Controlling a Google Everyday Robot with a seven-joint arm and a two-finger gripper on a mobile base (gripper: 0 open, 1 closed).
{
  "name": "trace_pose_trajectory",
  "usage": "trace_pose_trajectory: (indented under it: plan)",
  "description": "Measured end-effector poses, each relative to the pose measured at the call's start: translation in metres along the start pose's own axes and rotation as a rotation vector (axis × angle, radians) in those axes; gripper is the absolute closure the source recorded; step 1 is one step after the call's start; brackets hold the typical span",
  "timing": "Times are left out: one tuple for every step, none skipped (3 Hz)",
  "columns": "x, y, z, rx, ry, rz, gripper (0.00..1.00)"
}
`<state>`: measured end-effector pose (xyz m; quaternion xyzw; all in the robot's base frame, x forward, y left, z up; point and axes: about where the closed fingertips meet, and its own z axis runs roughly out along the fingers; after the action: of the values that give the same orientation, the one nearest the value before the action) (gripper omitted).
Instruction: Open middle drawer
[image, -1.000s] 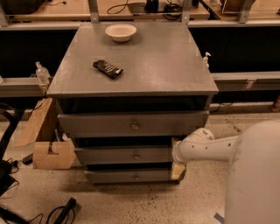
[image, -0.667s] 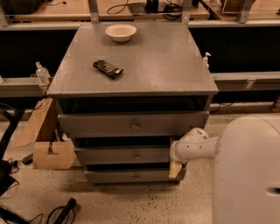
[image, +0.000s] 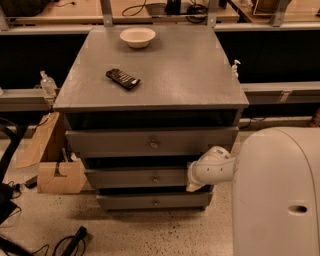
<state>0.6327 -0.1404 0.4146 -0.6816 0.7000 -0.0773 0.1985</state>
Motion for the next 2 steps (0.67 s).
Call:
trace_pose_trajectory:
  plan:
    - [-0.008, 0.013, -0.03, 0.013, -0.011, -0.014, 0.65]
    - [-0.011, 0.046, -0.055, -0.019, -0.011, 0.0, 0.88]
